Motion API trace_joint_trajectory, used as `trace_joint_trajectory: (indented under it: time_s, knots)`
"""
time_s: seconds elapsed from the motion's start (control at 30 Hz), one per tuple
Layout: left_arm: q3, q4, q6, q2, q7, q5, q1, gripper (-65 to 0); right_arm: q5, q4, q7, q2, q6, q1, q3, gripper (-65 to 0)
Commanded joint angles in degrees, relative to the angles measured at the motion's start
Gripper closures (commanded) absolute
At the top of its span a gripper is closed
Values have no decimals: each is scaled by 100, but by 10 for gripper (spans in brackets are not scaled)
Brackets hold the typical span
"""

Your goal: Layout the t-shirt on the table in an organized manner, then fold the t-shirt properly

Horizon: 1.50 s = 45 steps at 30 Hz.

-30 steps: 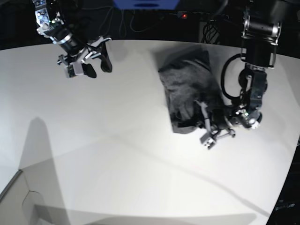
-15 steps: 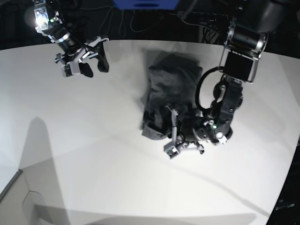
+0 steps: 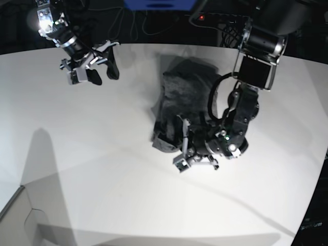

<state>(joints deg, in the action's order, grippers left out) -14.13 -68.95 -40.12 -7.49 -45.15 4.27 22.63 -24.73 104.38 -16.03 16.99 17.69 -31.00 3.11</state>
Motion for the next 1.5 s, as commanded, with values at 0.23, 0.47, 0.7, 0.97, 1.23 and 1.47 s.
trace_joint_trajectory:
  time_s: [0.23,0.47,0.7,0.97,1.23,1.47]
  knots:
    - [934,-283,12,32,106,105,247,-390,-81,116,131,37,55,2,-8,-335]
    - [1488,-1101,12,15,35,105,238,-399,-81,125,131,28,55,-16,1,-335]
    - [1857,-1400,12,-12,27,105,44,-402,-81,125,131,28,55,-34,9,-335]
    - [1620,-1039,12,234,88,43,27,-402,-81,125,131,54,55,-42,229,-335]
    - [1365,24,12,234,123,43,528,-400,-81,125,166,46,55,-227,326,-335]
    - [1338,526,12,252,572,105,800,-403,-81,125,131,46,55,-280,308,-335]
